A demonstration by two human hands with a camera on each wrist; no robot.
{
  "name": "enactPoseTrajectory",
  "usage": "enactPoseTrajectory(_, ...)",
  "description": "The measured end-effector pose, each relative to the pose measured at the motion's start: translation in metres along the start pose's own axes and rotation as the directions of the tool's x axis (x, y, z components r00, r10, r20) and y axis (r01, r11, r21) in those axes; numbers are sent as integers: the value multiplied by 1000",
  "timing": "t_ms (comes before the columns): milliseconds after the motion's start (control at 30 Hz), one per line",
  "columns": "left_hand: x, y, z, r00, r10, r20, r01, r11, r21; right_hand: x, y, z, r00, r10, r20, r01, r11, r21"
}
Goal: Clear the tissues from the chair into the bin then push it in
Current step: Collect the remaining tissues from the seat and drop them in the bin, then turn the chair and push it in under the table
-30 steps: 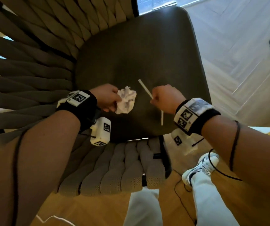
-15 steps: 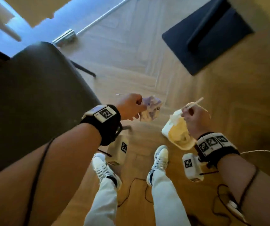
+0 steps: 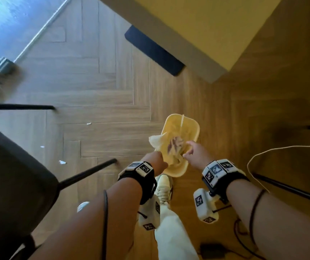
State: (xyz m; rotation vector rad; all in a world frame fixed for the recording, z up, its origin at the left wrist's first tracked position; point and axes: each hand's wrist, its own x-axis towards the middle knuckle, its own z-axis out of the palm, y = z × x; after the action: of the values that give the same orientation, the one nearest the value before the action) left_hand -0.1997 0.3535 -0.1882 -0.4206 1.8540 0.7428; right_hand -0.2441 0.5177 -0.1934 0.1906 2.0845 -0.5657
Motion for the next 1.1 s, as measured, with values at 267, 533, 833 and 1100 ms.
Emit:
enactPoseTrajectory(267,-100,-79,-16,990,-86,-107,62,975,-213,-73,-54,27,961,-94,261,151,967,-207)
enactPoseTrajectory(533,-277,-192,-46,912,-245,-330,27,837,-547,-195,-210,73,839,-398,372,502,830,-243)
enactPoseTrajectory(833,-472,-321,-5,760,-306,-573,-229,699,-677,-375,-326,212,695,-511,505,712,586,-387)
enactPoseTrajectory(1100,-616,-451,88,559,-525,-641,-272,614,-741,-532,-372,347,526,-607,596,850,384,-360)
